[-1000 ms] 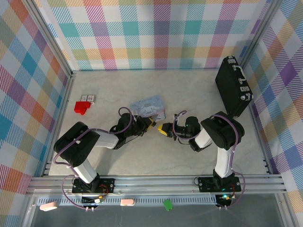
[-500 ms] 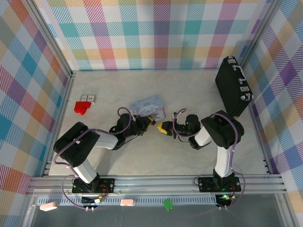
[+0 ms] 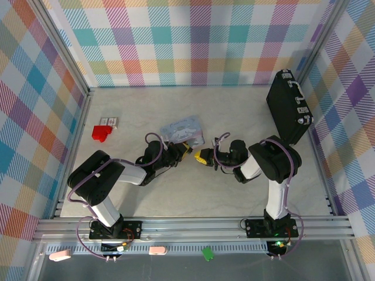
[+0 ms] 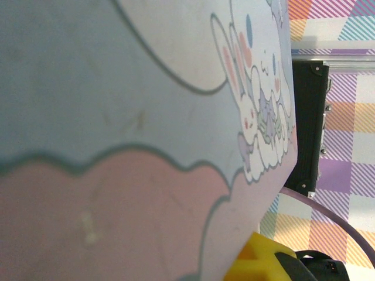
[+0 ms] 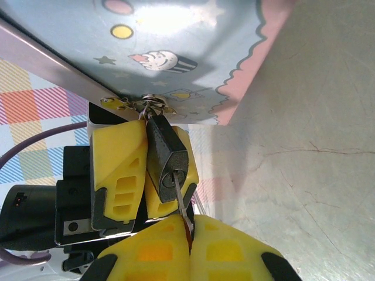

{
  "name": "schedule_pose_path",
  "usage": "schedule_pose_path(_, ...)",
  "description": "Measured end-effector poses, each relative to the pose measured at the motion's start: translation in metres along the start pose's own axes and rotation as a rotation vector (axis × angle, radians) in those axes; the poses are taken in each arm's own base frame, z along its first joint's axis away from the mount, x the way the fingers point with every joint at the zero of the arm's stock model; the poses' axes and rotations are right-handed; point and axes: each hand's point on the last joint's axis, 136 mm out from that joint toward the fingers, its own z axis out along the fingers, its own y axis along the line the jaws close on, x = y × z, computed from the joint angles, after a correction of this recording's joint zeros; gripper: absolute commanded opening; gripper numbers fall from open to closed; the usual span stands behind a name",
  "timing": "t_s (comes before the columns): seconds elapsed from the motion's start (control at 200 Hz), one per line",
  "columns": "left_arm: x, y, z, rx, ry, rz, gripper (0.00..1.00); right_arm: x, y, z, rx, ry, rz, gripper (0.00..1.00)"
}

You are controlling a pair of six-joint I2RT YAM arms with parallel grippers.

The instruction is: Unlock the padlock with the key

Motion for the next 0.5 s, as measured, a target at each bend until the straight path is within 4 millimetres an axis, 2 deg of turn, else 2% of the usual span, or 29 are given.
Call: schedule_pose_path(0.5,-0.009,-0.010,0.001,0.037,-0.049,0.010,0.00,-0.010,0.013,0.005,-0.031,0.022,0.012,0.00)
